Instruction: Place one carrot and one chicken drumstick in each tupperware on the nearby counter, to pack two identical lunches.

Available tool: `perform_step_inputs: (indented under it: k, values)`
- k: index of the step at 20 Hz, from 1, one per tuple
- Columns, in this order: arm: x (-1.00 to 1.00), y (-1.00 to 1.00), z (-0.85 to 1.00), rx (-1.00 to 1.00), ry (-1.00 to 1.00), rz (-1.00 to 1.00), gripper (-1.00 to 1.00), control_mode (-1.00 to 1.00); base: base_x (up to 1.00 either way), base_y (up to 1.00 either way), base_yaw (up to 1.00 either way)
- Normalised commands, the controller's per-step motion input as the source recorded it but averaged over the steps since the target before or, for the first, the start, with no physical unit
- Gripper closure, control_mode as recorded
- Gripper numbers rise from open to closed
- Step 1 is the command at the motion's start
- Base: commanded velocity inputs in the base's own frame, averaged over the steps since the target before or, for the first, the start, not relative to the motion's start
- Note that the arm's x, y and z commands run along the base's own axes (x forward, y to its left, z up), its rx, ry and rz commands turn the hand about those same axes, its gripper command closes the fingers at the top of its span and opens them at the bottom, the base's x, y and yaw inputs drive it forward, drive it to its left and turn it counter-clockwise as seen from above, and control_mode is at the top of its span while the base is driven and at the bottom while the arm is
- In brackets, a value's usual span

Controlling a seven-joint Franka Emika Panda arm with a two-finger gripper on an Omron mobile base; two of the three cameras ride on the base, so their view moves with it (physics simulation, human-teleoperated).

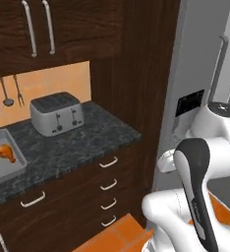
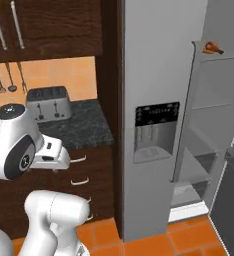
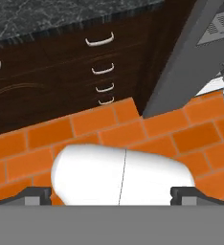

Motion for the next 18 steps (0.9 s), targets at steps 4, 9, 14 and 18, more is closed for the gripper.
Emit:
perform_step_inputs:
  k: [4,9,14,18]
  values:
    - [0.0,0.0,0.0,0.0,0.0,0.0,-1.0,1.0,0.71,-1.0,-0.01]
    - [0.0,0.0,0.0,0.0,0.0,0.0,-1.0,1.0,0.66,-1.0,0.05]
    - [0.0,0.0,0.0,0.0,0.0,0.0,-1.0,1.0,0.48,-0.99,0.14]
    - [0.0,0.0,0.0,0.0,0.0,0.0,-1.0,1.0,0.55,-0.85,0.11]
